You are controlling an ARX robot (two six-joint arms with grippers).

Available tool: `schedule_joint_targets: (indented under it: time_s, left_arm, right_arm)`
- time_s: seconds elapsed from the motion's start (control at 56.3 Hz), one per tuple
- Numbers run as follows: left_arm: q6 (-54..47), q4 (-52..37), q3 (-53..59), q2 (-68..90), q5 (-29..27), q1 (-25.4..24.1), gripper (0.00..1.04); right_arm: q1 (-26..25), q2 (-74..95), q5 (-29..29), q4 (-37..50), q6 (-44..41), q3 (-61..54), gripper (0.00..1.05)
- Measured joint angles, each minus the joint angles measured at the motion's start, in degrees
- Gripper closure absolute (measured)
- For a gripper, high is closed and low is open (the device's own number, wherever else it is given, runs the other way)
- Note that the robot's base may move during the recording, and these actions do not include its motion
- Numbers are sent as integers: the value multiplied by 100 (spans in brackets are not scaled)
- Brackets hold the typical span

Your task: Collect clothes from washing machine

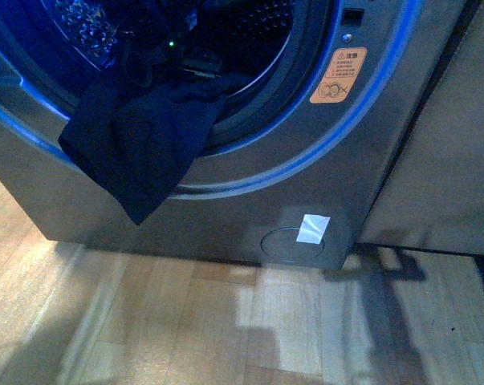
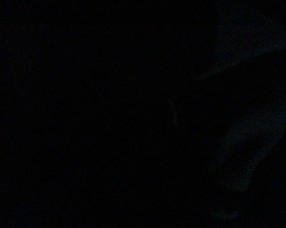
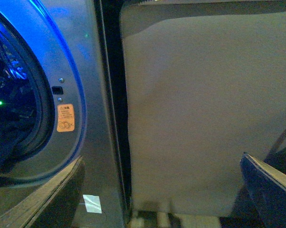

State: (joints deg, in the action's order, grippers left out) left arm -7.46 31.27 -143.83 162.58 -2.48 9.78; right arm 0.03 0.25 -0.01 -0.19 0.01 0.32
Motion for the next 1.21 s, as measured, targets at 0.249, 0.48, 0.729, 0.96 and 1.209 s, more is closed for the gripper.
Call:
schedule_joint_targets:
  time_s: [0.249, 0.48, 0.729, 0.96, 1.209]
  left_arm:
    - [-302, -625, 999, -498, -9, 0, 65]
    - [-297, -1287, 1943, -1034, 146, -26, 96]
    - [4, -2776, 3777, -1989, 363, -33, 99]
    - [55, -4218, 5967, -3292, 704, 15, 99]
    - [166, -5307, 7991, -4793, 1106, 48, 99]
  right_arm:
    - [0, 0, 0, 0, 0, -2, 7]
    - [0, 0, 0, 0, 0, 0, 7]
    - [0, 0, 0, 0, 0, 0, 7]
    - [0, 0, 0, 0, 0, 0, 7]
    - [0, 0, 0, 0, 0, 0, 7]
